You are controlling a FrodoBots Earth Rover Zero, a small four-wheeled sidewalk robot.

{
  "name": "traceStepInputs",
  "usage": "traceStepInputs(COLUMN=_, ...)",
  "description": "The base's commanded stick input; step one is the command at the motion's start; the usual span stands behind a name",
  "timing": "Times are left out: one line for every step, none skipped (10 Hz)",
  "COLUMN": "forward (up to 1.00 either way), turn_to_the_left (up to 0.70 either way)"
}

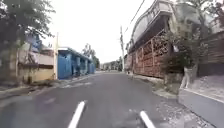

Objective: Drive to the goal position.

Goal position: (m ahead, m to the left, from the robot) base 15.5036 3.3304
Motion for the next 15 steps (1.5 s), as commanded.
traceStepInputs(forward=0.85, turn_to_the_left=0.00)
traceStepInputs(forward=0.85, turn_to_the_left=0.00)
traceStepInputs(forward=0.85, turn_to_the_left=0.00)
traceStepInputs(forward=0.85, turn_to_the_left=0.00)
traceStepInputs(forward=0.85, turn_to_the_left=0.00)
traceStepInputs(forward=0.85, turn_to_the_left=0.00)
traceStepInputs(forward=0.85, turn_to_the_left=0.00)
traceStepInputs(forward=0.85, turn_to_the_left=0.00)
traceStepInputs(forward=0.85, turn_to_the_left=0.00)
traceStepInputs(forward=0.85, turn_to_the_left=0.00)
traceStepInputs(forward=0.85, turn_to_the_left=0.00)
traceStepInputs(forward=0.85, turn_to_the_left=0.00)
traceStepInputs(forward=0.85, turn_to_the_left=0.00)
traceStepInputs(forward=0.85, turn_to_the_left=0.00)
traceStepInputs(forward=0.85, turn_to_the_left=0.00)
